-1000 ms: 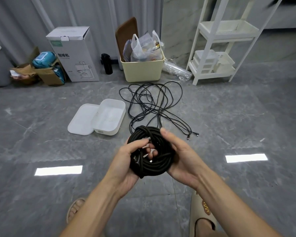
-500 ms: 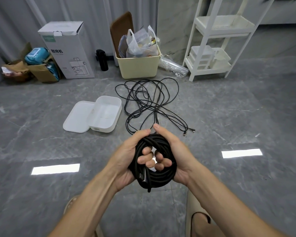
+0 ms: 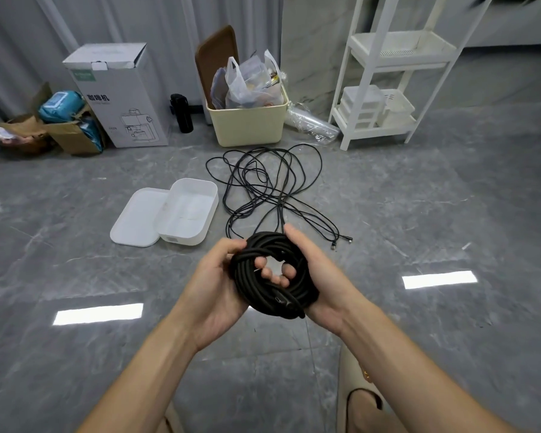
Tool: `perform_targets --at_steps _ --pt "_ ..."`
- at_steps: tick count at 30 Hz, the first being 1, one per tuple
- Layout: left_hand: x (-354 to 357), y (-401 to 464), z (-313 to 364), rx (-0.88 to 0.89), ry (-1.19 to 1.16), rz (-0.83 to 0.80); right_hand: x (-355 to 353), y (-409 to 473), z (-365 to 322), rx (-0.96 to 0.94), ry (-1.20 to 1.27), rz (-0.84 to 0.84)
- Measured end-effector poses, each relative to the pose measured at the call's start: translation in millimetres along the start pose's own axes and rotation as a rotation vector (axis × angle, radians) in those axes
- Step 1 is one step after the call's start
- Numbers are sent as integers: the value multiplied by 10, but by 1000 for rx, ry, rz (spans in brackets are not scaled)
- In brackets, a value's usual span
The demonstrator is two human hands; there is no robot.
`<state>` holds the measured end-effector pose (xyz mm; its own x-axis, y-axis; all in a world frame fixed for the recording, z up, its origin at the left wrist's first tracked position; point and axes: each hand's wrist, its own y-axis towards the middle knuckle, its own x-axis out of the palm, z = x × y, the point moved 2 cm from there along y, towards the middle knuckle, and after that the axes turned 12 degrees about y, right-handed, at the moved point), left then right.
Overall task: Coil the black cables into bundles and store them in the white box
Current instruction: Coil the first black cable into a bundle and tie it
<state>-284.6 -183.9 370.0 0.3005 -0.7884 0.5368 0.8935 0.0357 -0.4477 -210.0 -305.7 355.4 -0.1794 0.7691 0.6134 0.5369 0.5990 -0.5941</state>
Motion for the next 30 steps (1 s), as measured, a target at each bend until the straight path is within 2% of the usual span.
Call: perform_targets --at_steps 4,6,8,10,16,21,24,27,30 --pt "-24 18 33 -130 260 83 13 -33 15 -123 -204 21" --pt "16 26 3 -147 455 169 41 -43 43 -165 -262 22" --pt "56 23 -38 -122 519 262 34 -40 39 -186 -287 64" --pt "78 12 -56 -80 490 306 24 -37 8 -185 -299 71" --pt "72 -12 -43 37 284 404 16 -21 -42 -59 -90 -130" --pt "37 -6 -39 35 533 396 15 -1 -4 -123 -50 -77" --pt "62 29 -69 111 626 452 32 -3 34 -100 -74 -29" --pt "89 30 -92 141 551 480 42 0 29 -87 -57 -22" --pt "91 22 -98 126 375 457 57 9 22 -14 69 -98"
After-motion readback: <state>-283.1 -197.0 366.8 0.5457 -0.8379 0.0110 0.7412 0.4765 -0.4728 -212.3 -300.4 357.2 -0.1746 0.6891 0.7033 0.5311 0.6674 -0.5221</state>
